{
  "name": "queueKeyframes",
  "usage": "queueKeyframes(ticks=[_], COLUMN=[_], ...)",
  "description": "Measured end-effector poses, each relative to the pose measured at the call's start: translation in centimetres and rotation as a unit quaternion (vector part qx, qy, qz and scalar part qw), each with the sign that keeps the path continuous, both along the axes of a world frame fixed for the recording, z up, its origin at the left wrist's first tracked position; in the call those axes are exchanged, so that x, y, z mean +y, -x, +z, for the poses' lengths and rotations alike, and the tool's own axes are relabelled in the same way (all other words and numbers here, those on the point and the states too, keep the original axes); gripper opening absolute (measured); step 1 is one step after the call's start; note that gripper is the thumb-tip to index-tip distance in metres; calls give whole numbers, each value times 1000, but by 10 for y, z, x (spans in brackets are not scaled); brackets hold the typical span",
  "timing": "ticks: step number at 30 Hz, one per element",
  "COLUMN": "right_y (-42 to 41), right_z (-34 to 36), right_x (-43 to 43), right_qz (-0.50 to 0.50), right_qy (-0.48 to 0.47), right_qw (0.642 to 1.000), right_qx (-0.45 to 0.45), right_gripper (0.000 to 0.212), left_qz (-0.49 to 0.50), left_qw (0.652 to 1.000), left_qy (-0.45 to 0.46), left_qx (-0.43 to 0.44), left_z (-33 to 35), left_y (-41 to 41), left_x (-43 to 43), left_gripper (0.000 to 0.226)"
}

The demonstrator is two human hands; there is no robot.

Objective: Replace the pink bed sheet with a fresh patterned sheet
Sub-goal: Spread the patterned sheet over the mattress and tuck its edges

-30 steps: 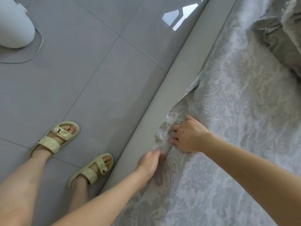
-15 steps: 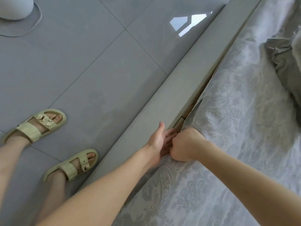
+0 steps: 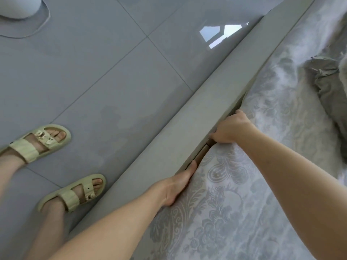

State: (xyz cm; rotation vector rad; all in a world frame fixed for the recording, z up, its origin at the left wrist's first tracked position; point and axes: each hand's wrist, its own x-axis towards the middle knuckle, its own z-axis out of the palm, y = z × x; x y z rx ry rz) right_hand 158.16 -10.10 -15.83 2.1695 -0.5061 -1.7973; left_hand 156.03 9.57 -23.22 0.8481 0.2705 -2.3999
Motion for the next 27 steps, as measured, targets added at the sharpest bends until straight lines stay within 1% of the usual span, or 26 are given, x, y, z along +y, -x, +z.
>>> queueKeyframes(ticks=[2,4,5,6,7,8,10,11,13,15,17,19,21,23,24,26,27], right_y=[1,-6,-8,-9,-7,-2,16,27,41,41,37,37,49,62,64,62,59], right_z=[-12,-18,-19,-18,-15,-12,-5,-1,6,9,13,17,18,17,17,17,15], right_x=[3,-1,-4,-6,-7,-5,3,13,38,64,104,155,201,235,248,274,287], right_qz=[-36,-120,-148,-143,-128,-128,-118,-88,-39,-34,-60,-93,-82,-38,-32,-21,-22], right_qy=[-7,-37,-49,-53,-52,-50,-61,-72,-86,-101,-161,-235,-283,-278,-275,-286,-291], right_qw=[999,990,986,988,990,987,969,961,953,958,954,941,933,935,937,939,943], right_qx=[36,64,60,38,-11,-79,-209,-253,-287,-267,-247,-224,-209,-215,-214,-188,-158], right_gripper=[47,43,39,36,37,37,41,44,54,59,54,52,51,52,55,56,53], left_qz=[-3,-5,4,15,30,42,65,69,65,45,25,4,-27,-54,-54,-22,-4], left_qw=[1000,999,999,998,997,995,988,982,967,963,960,951,943,943,948,955,952], left_qy=[-25,-31,-38,-46,-60,-71,-78,-78,-71,-67,-73,-76,-64,-62,-76,-103,-119], left_qx=[-2,-17,-21,-29,-36,-53,-115,-159,-237,-257,-269,-301,-326,-323,-305,-279,-282], left_z=[-3,-3,-1,-1,0,2,5,7,10,12,16,22,27,32,34,38,40], left_y=[2,-1,-2,-3,-7,-12,-28,-35,-50,-57,-56,-50,-41,-32,-28,-22,-21], left_x=[0,1,5,9,15,24,46,59,90,117,143,166,185,205,215,234,244], left_gripper=[85,85,84,82,81,80,73,69,62,61,62,61,60,59,58,53,49])
